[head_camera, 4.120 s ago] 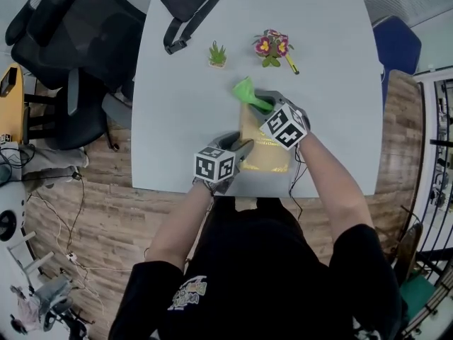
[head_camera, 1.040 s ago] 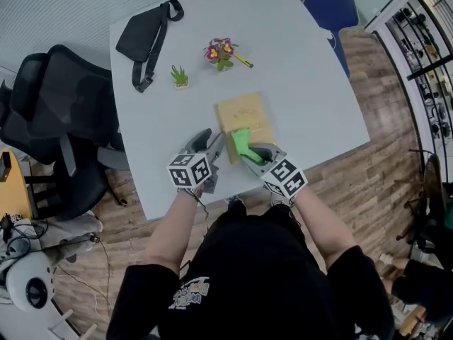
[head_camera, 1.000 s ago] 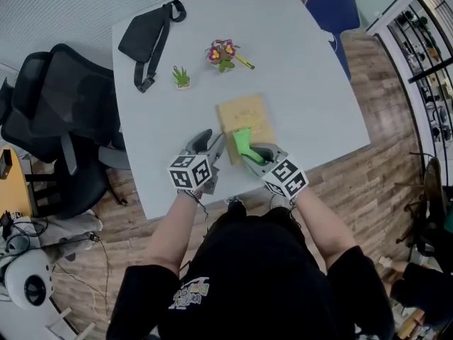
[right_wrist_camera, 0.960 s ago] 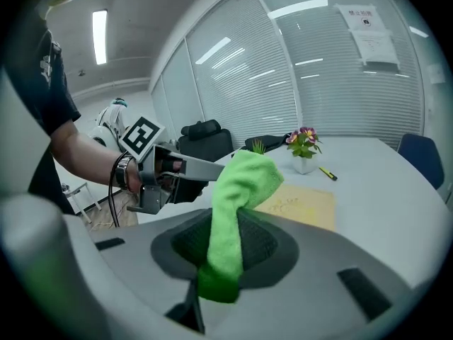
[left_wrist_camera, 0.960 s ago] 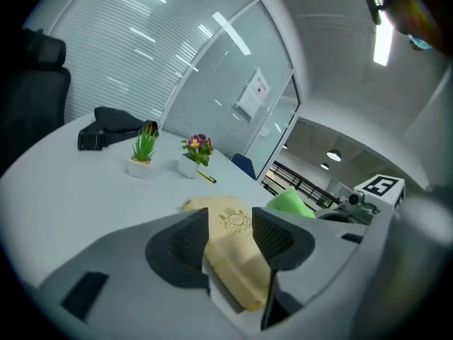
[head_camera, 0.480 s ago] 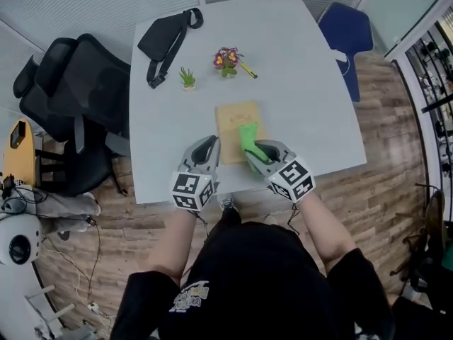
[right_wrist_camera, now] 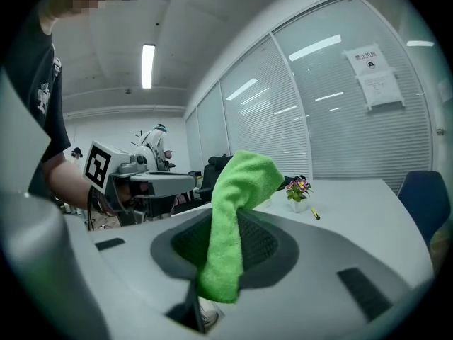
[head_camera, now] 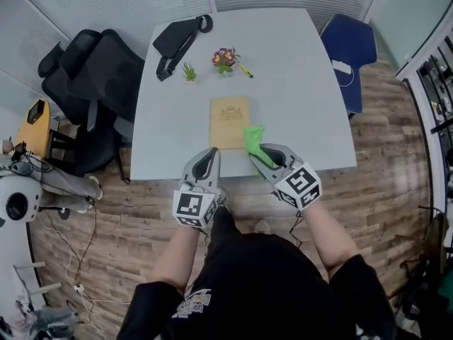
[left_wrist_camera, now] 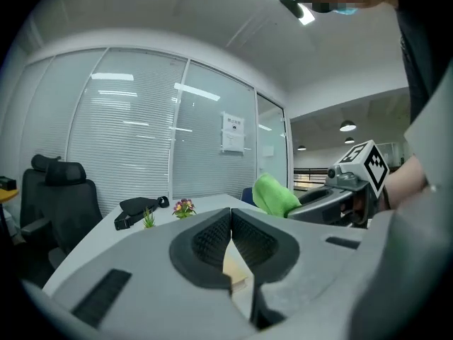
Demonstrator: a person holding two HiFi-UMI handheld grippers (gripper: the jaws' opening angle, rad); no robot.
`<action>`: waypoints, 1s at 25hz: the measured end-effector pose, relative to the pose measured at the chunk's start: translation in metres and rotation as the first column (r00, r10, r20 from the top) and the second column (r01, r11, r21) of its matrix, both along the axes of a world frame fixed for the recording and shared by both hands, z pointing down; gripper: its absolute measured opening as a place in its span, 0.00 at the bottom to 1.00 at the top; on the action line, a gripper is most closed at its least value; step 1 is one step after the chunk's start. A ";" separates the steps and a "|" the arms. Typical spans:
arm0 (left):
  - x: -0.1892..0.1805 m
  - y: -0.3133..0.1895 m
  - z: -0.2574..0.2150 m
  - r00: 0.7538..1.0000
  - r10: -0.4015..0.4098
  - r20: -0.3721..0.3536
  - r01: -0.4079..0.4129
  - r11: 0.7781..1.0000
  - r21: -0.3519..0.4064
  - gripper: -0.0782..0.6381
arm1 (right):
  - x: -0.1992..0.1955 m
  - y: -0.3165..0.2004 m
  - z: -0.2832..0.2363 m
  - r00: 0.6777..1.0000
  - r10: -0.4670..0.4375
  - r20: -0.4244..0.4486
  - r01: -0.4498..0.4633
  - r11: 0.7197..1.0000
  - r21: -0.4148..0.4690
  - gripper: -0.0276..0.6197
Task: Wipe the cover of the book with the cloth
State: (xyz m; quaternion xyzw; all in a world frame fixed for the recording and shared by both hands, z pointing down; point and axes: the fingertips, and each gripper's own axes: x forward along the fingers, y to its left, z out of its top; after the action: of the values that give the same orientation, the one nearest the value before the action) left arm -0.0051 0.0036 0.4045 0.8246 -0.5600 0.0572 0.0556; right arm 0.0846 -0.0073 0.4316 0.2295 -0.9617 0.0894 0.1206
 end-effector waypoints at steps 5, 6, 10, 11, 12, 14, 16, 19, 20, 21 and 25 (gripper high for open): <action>0.017 0.043 0.002 0.999 -0.032 0.034 0.032 0.999 -0.009 0.12 | 0.020 0.025 -0.004 1.000 -0.020 0.006 0.020 1.000 0.009 0.19; 0.019 0.050 0.002 0.998 -0.033 0.045 0.034 0.999 -0.008 0.12 | 0.021 0.030 -0.005 1.000 -0.024 0.007 0.024 1.000 0.010 0.19; 0.019 0.066 0.001 0.997 -0.047 0.063 0.048 0.999 -0.008 0.12 | 0.021 0.043 -0.007 0.999 -0.030 0.018 0.030 0.999 0.014 0.19; 0.018 0.069 0.001 0.997 -0.050 0.059 0.050 0.999 -0.008 0.12 | 0.020 0.046 -0.007 0.999 -0.029 0.021 0.028 1.000 0.012 0.19; 0.018 0.073 0.000 0.997 -0.050 0.055 0.051 0.999 -0.009 0.12 | 0.019 0.049 -0.007 0.999 -0.027 0.023 0.027 1.000 0.011 0.19; 0.015 0.080 -0.001 0.998 -0.045 0.049 0.045 0.999 -0.008 0.12 | 0.015 0.055 -0.007 0.999 -0.024 0.024 0.024 1.000 0.012 0.19; 0.011 0.088 -0.001 0.998 -0.037 0.042 0.037 0.999 -0.011 0.12 | 0.008 0.060 -0.006 1.000 -0.020 0.024 0.020 1.000 0.013 0.19; 0.002 0.098 0.002 0.999 -0.016 0.028 0.017 1.000 -0.023 0.12 | -0.002 0.071 -0.005 1.000 -0.003 0.023 0.002 1.000 0.012 0.19; -0.001 0.101 0.003 1.000 -0.006 0.024 0.007 1.000 -0.028 0.12 | -0.006 0.074 -0.005 1.000 0.007 0.022 -0.007 1.000 0.012 0.19; -0.004 0.103 0.004 1.000 0.006 0.019 -0.005 0.999 -0.033 0.12 | -0.009 0.076 -0.005 1.000 0.018 0.021 -0.018 1.000 0.011 0.19; -0.012 0.106 0.005 0.998 0.068 0.002 -0.068 0.997 -0.044 0.12 | -0.019 0.085 -0.005 0.997 0.075 0.015 -0.075 0.997 0.004 0.19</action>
State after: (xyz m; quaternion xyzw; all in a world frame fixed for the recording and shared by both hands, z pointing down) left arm -0.0171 0.1095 0.4090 0.8418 -0.5303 0.0727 0.0704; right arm 0.0655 0.0774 0.4265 0.2649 -0.9535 0.0932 0.1096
